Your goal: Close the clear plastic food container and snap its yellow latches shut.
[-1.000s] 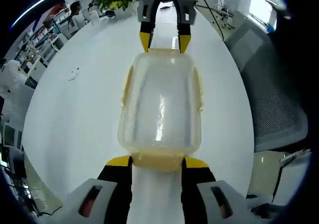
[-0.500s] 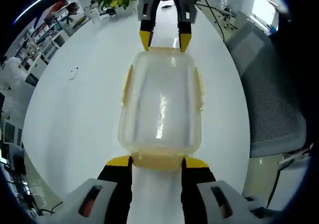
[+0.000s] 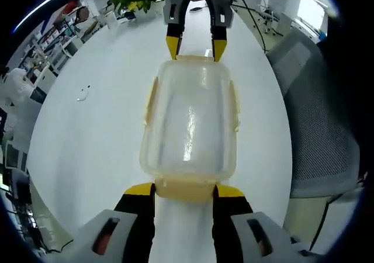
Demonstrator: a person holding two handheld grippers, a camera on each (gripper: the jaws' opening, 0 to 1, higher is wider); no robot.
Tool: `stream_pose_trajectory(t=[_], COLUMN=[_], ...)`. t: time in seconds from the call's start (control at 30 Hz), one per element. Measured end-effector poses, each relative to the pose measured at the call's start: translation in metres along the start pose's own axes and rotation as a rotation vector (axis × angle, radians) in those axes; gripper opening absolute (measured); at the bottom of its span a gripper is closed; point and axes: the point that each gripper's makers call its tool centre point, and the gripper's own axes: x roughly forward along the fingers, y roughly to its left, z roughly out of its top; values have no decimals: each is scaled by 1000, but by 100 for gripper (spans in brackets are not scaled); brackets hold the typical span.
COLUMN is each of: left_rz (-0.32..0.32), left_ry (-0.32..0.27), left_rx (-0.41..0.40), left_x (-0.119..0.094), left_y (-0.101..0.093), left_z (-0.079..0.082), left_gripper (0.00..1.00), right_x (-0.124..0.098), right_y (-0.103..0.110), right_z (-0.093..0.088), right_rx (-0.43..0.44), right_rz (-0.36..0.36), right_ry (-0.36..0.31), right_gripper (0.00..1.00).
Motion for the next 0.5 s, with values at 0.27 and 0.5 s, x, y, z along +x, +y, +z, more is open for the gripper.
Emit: stream_pose_trajectory(t=[0.27, 0.5], left_rz=[-1, 10], left_ry=[-6, -5], left_rx=[-7, 3], left_x=[7, 14], left_y=[-4, -3], left_z=[19, 41], left_gripper=[32, 32], right_x=[-7, -15], right_y=[2, 1], right_z=[-18, -37], right_rx=[2, 9], right_rz=[-5, -5], right_ry=[8, 18], right_gripper=[36, 36])
